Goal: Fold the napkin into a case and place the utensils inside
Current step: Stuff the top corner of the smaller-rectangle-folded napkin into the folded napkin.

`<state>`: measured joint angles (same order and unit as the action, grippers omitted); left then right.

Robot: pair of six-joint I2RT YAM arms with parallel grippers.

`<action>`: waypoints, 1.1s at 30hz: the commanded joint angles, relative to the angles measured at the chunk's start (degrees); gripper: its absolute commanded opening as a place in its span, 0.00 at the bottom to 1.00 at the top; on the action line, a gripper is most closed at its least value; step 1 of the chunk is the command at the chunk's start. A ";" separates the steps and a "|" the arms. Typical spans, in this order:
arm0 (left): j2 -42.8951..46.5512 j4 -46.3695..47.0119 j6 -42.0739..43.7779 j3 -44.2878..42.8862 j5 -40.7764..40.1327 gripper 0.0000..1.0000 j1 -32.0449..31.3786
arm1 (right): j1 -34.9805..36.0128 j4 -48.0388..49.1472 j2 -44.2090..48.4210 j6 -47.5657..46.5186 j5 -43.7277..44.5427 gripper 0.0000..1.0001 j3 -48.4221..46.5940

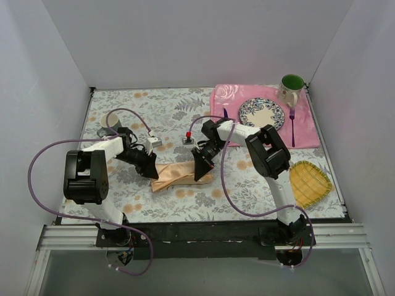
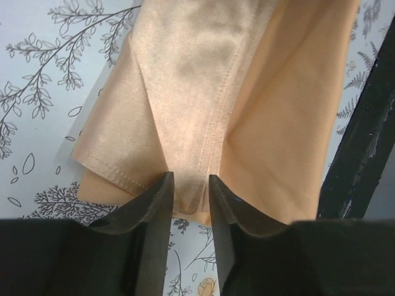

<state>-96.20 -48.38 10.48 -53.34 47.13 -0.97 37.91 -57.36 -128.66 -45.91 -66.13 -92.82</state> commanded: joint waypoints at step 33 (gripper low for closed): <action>49.19 22.70 5.34 30.05 -15.49 0.62 -21.52 | -0.03 -1.52 -0.71 0.73 -0.32 0.01 1.32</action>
<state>-45.93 -30.87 16.34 -23.83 34.81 -20.67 37.93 -58.43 -129.93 -45.19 -65.54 -91.96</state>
